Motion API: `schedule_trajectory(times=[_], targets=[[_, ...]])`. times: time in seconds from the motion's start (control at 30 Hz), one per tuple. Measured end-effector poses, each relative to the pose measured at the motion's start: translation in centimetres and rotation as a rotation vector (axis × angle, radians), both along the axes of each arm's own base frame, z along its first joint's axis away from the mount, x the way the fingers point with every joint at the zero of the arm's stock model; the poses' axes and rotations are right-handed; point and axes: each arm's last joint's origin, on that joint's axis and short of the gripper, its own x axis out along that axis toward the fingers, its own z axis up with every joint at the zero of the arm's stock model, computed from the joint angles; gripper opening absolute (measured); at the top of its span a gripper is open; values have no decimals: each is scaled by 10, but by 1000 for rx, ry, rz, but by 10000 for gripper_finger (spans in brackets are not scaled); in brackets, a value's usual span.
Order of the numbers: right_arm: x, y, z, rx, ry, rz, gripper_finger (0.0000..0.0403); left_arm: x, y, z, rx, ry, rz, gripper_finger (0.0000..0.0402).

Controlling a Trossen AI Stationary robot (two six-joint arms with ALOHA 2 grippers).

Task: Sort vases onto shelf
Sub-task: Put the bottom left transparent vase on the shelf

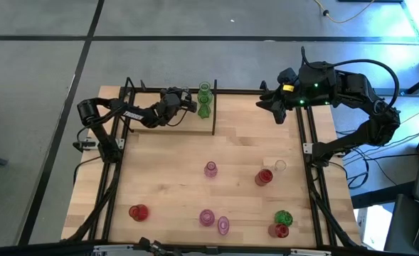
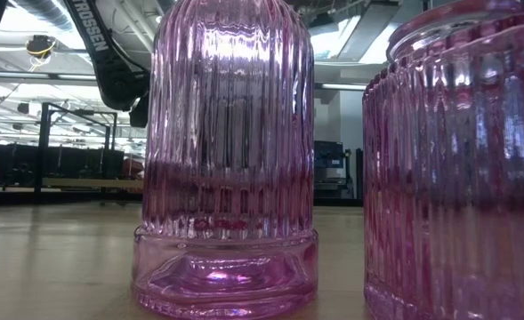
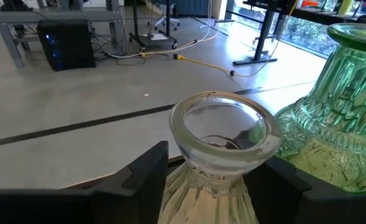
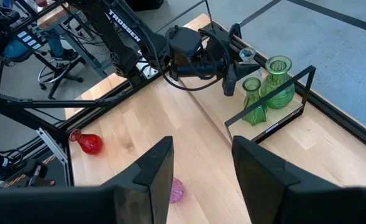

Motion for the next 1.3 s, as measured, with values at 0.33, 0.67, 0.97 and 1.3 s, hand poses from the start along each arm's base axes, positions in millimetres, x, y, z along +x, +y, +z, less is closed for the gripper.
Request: schedule_trajectory(times=[0.33, 0.67, 0.97, 1.3], targets=[[0, 0, 0, -5, 1, 4, 156, 0, 0, 1, -15, -43, 14, 189], [0, 0, 0, -13, 3, 9, 156, 1, 0, 0, -31, -37, -18, 189], [0, 0, 0, -13, 3, 10, 156, 1, -1, 0, -34, -38, -26, 189], [0, 0, 0, -15, 3, 10, 156, 0, 1, 0, -43, -61, 5, 189]])
